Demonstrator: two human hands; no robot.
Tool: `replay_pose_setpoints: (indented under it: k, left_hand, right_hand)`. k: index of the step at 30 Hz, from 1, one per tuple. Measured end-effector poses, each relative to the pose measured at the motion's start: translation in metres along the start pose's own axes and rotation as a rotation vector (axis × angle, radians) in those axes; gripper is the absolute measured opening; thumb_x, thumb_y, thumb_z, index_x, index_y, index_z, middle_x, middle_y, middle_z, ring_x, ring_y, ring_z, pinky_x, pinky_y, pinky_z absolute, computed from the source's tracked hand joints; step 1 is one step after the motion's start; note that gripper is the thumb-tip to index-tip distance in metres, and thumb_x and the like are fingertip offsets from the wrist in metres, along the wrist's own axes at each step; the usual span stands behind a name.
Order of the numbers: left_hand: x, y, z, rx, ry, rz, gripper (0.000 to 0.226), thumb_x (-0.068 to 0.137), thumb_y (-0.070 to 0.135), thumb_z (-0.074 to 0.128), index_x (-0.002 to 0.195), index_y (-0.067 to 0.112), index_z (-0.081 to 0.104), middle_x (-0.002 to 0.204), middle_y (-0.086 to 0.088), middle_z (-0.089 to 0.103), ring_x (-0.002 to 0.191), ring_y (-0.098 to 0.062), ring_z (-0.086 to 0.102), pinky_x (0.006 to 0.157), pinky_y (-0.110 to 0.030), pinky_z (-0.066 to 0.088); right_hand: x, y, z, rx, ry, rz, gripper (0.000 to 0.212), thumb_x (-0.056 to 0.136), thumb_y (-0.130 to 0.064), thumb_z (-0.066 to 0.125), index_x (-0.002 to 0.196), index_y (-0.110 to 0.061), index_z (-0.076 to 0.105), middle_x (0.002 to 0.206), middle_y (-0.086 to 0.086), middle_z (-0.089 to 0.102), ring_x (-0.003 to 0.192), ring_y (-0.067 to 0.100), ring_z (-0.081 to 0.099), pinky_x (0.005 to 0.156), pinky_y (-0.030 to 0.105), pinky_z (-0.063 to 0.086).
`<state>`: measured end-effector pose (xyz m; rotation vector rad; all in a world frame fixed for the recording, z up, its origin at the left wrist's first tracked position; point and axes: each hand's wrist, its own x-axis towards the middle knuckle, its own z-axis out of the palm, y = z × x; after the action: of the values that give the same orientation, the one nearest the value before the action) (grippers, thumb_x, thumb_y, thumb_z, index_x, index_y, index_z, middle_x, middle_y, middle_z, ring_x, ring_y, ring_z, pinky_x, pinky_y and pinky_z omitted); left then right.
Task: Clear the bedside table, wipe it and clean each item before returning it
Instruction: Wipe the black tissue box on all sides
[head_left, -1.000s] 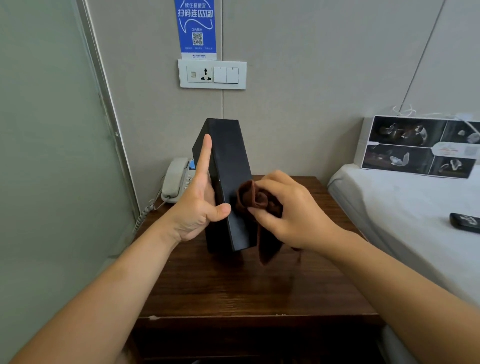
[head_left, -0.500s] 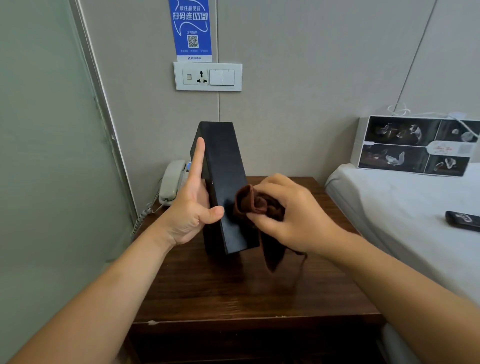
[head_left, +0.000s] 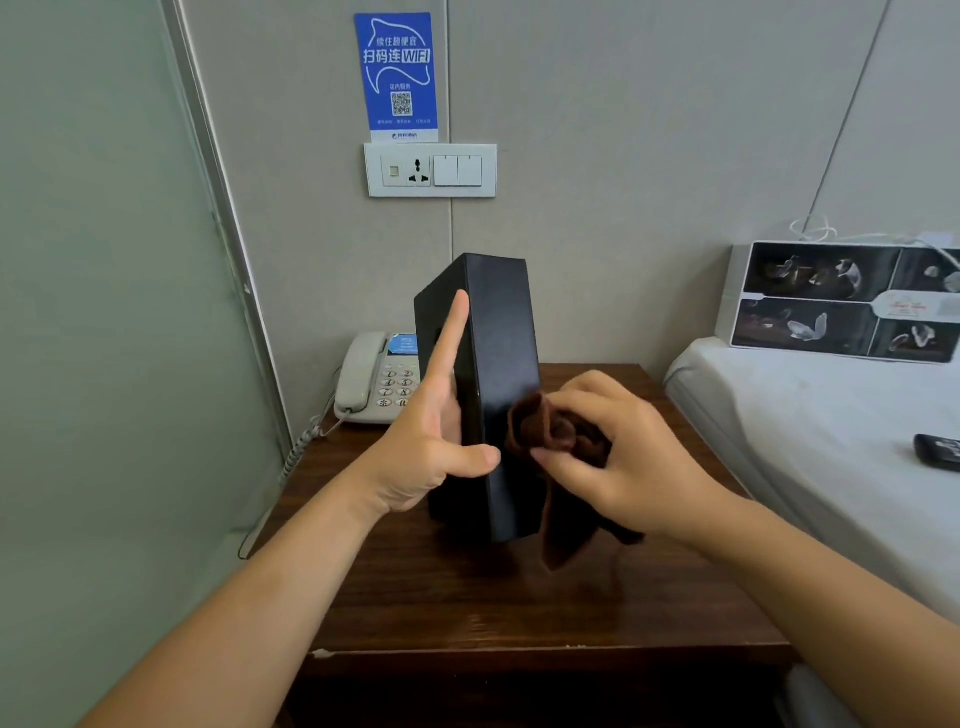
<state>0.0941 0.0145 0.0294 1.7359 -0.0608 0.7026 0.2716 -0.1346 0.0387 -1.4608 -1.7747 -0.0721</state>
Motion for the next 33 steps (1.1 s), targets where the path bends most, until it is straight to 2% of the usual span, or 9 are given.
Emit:
replay_pose_setpoints:
  k: [5,9,12,17,22,27,28,31,33]
  left_hand:
    - [-0.004,0.003,-0.008,-0.002,0.069,-0.018,0.128,0.070,-0.027,0.057,0.162,0.047,0.006,0.172,0.008,0.018,0.155,-0.018,0.028,0.118,-0.036,0.038]
    - [-0.006,0.001,-0.017,-0.005,0.157,-0.065,0.129,0.066,-0.027,0.053,0.162,0.046,0.010,0.164,0.022,0.034,0.151,-0.015,0.036,0.115,-0.036,0.043]
    - [-0.009,0.000,-0.023,0.031,0.208,-0.070,0.125,0.068,-0.022,0.058,0.161,0.050,0.014,0.169,0.017,0.022,0.152,-0.020,0.035,0.118,-0.046,0.041]
    - [-0.012,0.001,-0.028,0.147,0.223,-0.087,0.119,0.078,-0.006,0.073,0.161,0.048,0.008,0.164,0.011,0.036,0.143,-0.023,0.049,0.108,-0.038,0.051]
    - [-0.013,0.006,-0.025,0.429,0.284,-0.083,0.127,0.070,0.025,0.094,0.159,0.052,0.007,0.157,0.022,0.032,0.139,-0.004,0.046,0.104,-0.023,0.050]
    - [-0.017,0.011,-0.023,0.481,0.317,-0.071,0.124,0.075,0.010,0.092,0.161,0.045,0.010,0.151,0.029,0.034,0.133,0.007,0.048,0.097,-0.011,0.048]
    - [-0.019,0.014,-0.024,0.499,0.320,-0.076,0.122,0.075,0.014,0.092,0.160,0.047,0.012,0.152,0.030,0.035,0.134,0.007,0.046,0.101,-0.014,0.048]
    - [-0.024,0.024,-0.027,0.602,0.292,-0.111,0.112,0.075,0.024,0.086,0.154,0.063,0.016,0.160,0.021,0.035,0.146,-0.009,0.040,0.119,-0.042,0.040]
    - [-0.028,0.032,-0.026,0.686,0.236,-0.156,0.110,0.079,0.016,0.082,0.151,0.068,0.018,0.159,0.021,0.034,0.145,0.002,0.035,0.123,-0.042,0.031]
  right_hand:
    - [-0.014,0.003,-0.009,-0.138,-0.379,-0.066,0.010,0.090,-0.032,0.072,0.099,-0.030,0.072,0.100,-0.016,0.053,0.089,0.007,0.060,0.077,0.021,0.049]
    - [-0.014,0.014,-0.020,-0.157,-0.160,-0.021,0.017,0.087,-0.032,0.072,0.104,-0.029,0.072,0.104,-0.017,0.055,0.091,0.007,0.062,0.077,0.023,0.051]
    - [-0.016,0.022,-0.019,-0.167,-0.034,0.013,0.022,0.089,-0.029,0.075,0.110,-0.026,0.073,0.105,-0.015,0.056,0.093,0.007,0.061,0.078,0.031,0.055]
    - [-0.017,0.028,-0.013,-0.178,0.027,0.012,0.026,0.088,-0.030,0.075,0.113,-0.024,0.073,0.104,-0.012,0.056,0.092,0.009,0.060,0.075,0.032,0.055]
    - [-0.017,0.029,-0.014,-0.165,0.041,0.018,0.026,0.088,-0.032,0.074,0.113,-0.025,0.072,0.103,-0.014,0.056,0.092,0.009,0.061,0.075,0.025,0.053]
    - [-0.019,0.029,-0.014,-0.157,0.047,0.018,0.026,0.088,-0.031,0.075,0.113,-0.023,0.073,0.103,-0.013,0.057,0.092,0.009,0.061,0.075,0.026,0.053]
    - [-0.020,0.029,-0.014,-0.153,0.045,0.019,0.026,0.088,-0.030,0.075,0.113,-0.024,0.073,0.103,-0.013,0.057,0.092,0.008,0.061,0.076,0.026,0.053]
    - [-0.020,0.029,-0.014,-0.141,0.045,0.030,0.027,0.089,-0.031,0.075,0.115,-0.024,0.073,0.104,-0.013,0.058,0.093,0.007,0.061,0.076,0.029,0.055]
    - [-0.020,0.029,-0.014,-0.145,0.045,0.035,0.026,0.089,-0.032,0.073,0.114,-0.024,0.073,0.104,-0.012,0.058,0.093,0.007,0.060,0.076,0.031,0.056]
